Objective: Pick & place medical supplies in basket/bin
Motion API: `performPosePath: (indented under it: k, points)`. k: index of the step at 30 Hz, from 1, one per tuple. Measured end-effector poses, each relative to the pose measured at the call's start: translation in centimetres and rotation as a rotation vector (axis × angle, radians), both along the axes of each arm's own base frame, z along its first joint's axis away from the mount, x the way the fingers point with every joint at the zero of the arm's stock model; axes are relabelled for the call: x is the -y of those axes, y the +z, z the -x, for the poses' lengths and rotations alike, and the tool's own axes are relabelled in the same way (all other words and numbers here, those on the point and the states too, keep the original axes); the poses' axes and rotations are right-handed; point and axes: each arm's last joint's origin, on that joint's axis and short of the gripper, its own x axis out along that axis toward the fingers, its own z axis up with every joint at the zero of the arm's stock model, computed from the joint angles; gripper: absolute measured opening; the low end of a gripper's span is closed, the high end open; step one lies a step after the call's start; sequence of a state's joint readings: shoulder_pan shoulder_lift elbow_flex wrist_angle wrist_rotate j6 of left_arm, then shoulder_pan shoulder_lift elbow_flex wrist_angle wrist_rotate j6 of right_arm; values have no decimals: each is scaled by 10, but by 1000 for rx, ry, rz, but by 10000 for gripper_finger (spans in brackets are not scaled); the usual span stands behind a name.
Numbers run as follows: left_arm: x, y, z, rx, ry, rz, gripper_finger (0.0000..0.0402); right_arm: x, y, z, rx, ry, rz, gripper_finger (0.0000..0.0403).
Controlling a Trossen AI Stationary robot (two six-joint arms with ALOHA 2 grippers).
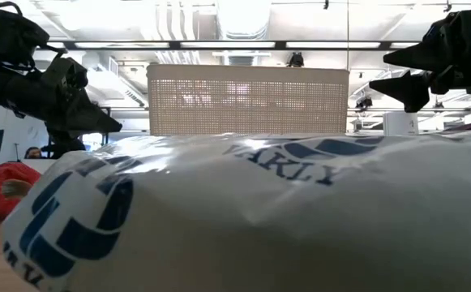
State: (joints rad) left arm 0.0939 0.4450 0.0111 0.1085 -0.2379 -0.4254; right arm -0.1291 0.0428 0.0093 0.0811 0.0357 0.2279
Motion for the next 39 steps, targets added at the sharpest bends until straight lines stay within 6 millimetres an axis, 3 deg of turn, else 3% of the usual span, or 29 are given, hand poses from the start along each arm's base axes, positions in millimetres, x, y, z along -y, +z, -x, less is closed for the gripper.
performPosePath:
  k: [39]
  points:
    - [0, 0, 0, 0, 1, 0, 0, 0, 0, 0, -1, 0, 0, 341]
